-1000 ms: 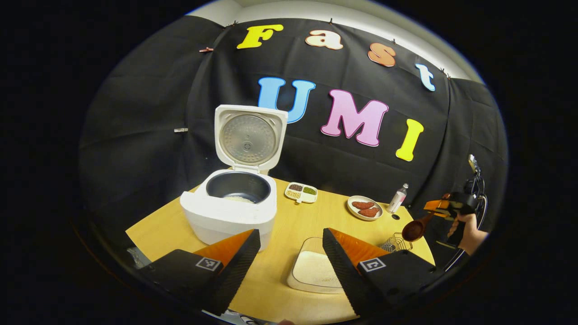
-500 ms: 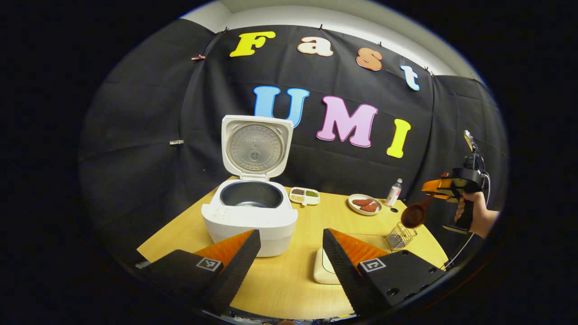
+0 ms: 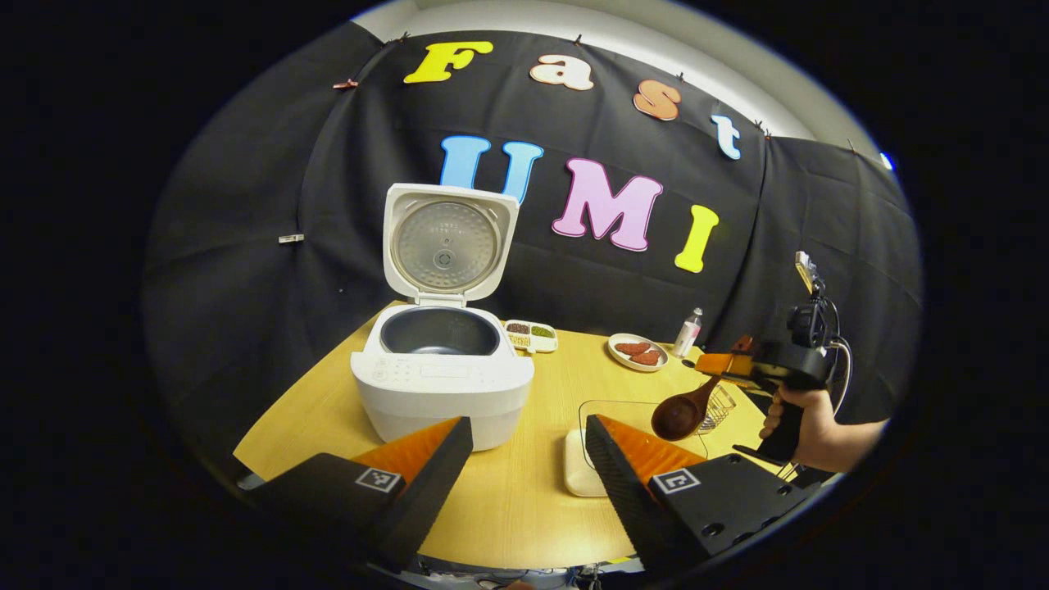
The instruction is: Close the left gripper, press the button to open the rice cooker; take a wooden spoon from the chopstick holder with the right hand, scoop a spoonful of rice and pour it into the rice cooker, then put the wooden spoon back into the chopstick holder.
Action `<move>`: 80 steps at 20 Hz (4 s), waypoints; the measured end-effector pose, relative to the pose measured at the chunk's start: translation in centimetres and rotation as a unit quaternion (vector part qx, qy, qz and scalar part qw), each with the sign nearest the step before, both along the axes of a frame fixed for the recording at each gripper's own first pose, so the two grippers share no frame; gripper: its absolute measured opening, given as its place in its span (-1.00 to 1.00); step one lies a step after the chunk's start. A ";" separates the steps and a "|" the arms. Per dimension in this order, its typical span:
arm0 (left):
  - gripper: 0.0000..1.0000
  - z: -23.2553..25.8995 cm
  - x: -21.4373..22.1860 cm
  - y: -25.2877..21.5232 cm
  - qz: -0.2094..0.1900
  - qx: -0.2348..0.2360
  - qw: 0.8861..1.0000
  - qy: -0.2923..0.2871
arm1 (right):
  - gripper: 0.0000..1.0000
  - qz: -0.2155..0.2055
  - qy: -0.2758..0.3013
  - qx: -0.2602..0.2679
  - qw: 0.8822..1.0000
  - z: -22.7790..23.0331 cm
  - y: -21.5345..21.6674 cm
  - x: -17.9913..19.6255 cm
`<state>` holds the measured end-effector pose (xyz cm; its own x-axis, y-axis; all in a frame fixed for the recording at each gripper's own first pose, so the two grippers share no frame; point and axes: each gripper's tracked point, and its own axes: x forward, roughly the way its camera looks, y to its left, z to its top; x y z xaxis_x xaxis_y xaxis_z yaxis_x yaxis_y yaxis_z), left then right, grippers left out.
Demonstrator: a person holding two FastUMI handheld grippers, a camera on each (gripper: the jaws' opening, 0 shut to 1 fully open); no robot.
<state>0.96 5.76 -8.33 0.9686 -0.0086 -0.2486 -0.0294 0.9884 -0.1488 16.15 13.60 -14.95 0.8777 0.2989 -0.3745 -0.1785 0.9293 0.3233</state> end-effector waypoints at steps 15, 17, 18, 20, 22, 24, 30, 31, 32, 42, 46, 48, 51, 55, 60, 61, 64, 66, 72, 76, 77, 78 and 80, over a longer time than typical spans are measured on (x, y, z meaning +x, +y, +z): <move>0.91 -3.6 -0.4 2.6 -0.025 0.008 0.999 0.037 | -0.67 -0.057 0.029 -0.008 0.998 -7.4 6.9 -0.8; 0.91 -3.9 -0.4 2.8 -0.025 0.009 0.999 0.040 | -0.67 -0.036 0.037 -0.009 0.999 -7.6 8.3 -1.6; 0.91 -3.8 -0.4 3.1 -0.024 0.010 0.999 0.040 | -0.67 -0.028 0.039 -0.009 0.999 -7.7 8.8 -1.9; 0.91 -3.4 -0.3 3.6 -0.018 0.010 0.999 0.035 | -0.67 -0.021 0.052 -0.004 0.998 -7.9 9.3 -2.7; 0.91 -3.0 -0.1 3.9 -0.013 0.009 0.999 0.030 | -0.67 -0.025 0.072 0.013 0.997 -8.1 9.4 -3.5; 0.91 -2.9 -0.1 4.2 -0.009 0.008 1.000 0.027 | -0.67 -0.030 0.093 0.028 0.995 -8.2 9.2 -4.3; 0.91 -2.8 -0.5 3.5 -0.010 0.004 1.000 0.024 | -0.67 -0.065 0.175 0.103 0.977 -8.8 8.4 -6.1; 0.91 -2.8 -0.7 3.4 -0.013 0.006 1.000 0.023 | -0.67 -0.071 0.183 0.116 0.974 -8.8 8.2 -6.1; 0.91 -2.9 -0.8 3.2 -0.014 0.008 1.000 0.024 | -0.67 -0.073 0.194 0.131 0.970 -8.8 8.1 -6.3; 0.91 -2.4 -1.9 2.2 -0.014 0.027 0.999 0.015 | -0.67 -0.103 0.209 0.222 0.947 -5.4 4.9 -5.7; 0.91 -2.1 -2.2 2.7 -0.003 0.026 1.000 0.008 | -0.67 -0.108 0.194 0.251 0.942 -1.9 3.7 -4.3; 0.91 -1.6 -2.3 3.0 0.004 0.025 1.000 0.002 | -0.67 -0.110 0.189 0.264 0.939 -0.2 3.2 -3.8; 0.91 -1.8 -3.0 3.4 0.010 0.024 1.000 0.002 | -0.67 -0.124 0.185 0.306 0.926 2.3 2.6 -2.7; 0.91 -2.4 -4.2 4.4 0.021 0.022 1.000 0.006 | -0.67 -0.128 0.182 0.336 0.915 5.1 3.0 -1.4; 0.91 -4.0 -5.7 6.1 0.040 -0.005 0.999 0.024 | -0.67 -0.103 0.178 0.369 0.906 8.3 7.3 0.3; 0.91 -4.1 -6.0 6.7 0.049 -0.008 0.999 0.024 | -0.67 -0.095 0.175 0.370 0.908 8.8 8.4 0.6; 0.91 -3.8 -6.4 8.4 0.071 -0.012 0.997 0.020 | -0.68 -0.062 0.177 0.372 0.909 9.9 12.5 1.0; 0.91 -3.7 -6.7 9.4 0.085 -0.005 0.996 0.018 | -0.68 -0.042 0.177 0.372 0.910 10.5 14.8 1.1; 0.91 -4.2 -7.0 12.2 0.118 -0.017 0.993 0.025 | -0.68 0.013 0.179 0.369 0.912 11.2 23.0 2.3; 0.91 -4.3 -7.1 13.5 0.128 -0.016 0.991 0.026 | -0.68 0.049 0.158 0.340 0.926 11.3 27.3 2.9; 0.91 -4.2 -7.1 13.9 0.131 -0.015 0.991 0.024 | -0.67 0.058 0.151 0.329 0.931 11.1 28.4 2.9; 0.91 -4.0 -7.1 14.3 0.134 -0.014 0.991 0.021 | -0.68 0.067 0.141 0.315 0.936 11.0 29.3 2.8; 0.91 -4.0 -7.2 15.4 0.144 -0.020 0.989 0.018 | -0.67 0.082 0.121 0.285 0.947 10.4 30.8 2.5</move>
<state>-6.28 21.13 -12.36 0.9228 0.2560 -0.2879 -0.3150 0.9316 -0.1812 18.66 44.41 -4.58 0.7101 0.6387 -0.2964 -0.1621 0.5579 0.8139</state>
